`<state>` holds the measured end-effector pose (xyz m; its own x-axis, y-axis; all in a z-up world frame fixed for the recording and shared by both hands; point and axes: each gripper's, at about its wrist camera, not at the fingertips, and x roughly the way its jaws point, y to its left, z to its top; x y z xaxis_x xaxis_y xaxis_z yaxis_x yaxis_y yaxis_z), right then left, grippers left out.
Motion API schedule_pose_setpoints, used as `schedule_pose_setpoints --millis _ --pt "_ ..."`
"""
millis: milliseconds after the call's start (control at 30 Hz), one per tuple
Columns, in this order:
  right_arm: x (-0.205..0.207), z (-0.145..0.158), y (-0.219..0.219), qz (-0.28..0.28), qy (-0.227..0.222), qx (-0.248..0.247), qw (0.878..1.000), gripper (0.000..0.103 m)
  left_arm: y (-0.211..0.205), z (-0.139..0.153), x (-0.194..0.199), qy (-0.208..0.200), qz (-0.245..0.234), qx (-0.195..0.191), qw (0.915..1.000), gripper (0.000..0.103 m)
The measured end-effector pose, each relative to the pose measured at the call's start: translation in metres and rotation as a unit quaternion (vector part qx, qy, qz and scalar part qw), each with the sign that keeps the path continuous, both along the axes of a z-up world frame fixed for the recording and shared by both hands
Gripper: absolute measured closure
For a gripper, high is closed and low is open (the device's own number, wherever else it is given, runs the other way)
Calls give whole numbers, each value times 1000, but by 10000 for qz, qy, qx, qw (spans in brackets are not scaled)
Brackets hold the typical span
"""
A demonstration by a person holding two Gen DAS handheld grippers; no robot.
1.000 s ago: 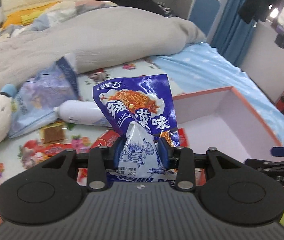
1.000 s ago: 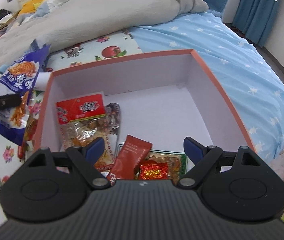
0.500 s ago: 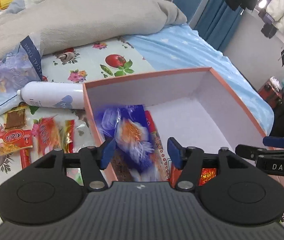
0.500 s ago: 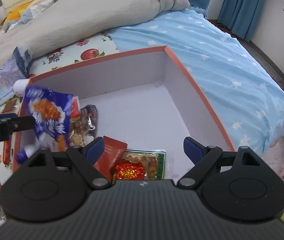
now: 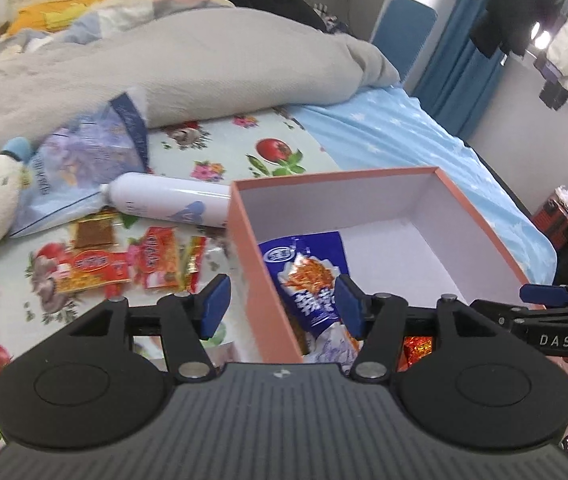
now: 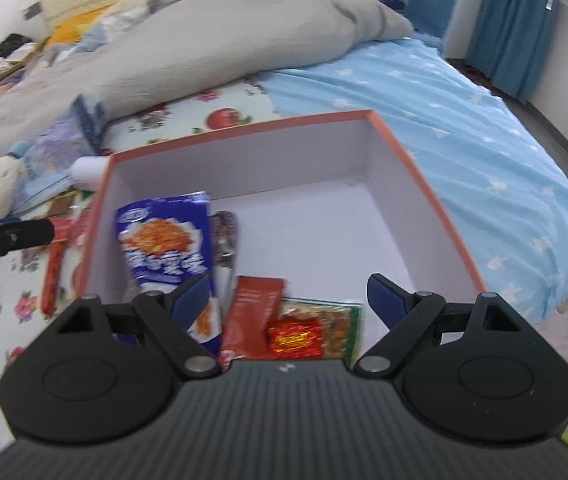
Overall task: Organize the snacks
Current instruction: 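Lower the blue bag into the box and open the left tool, then withdraw both open tools from the box toward the snacks on the sheet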
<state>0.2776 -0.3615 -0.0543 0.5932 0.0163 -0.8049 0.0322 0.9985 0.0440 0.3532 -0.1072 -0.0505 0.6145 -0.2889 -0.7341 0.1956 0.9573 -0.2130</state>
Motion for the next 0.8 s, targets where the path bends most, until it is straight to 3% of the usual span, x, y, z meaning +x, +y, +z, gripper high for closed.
schedule_pose_setpoints --millis 167,333,500,700,800 --pt "-16 -1 18 370 -232 106 9990 15 20 2 -30 -178 197 6 9996 40" --pt "-33 1 31 718 -439 567 9948 15 34 2 -60 -384 178 70 9991 40" --pt "-52 8 45 777 -740 713 9917 15 54 5 -85 -568 392 -56 9976 37" --pt "-75 2 65 924 -775 954 9881 15 75 7 -113 -701 577 -108 9958 29" --pt "-89 -3 78 982 -789 1024 9867 15 88 3 -129 -698 700 -210 9949 20"
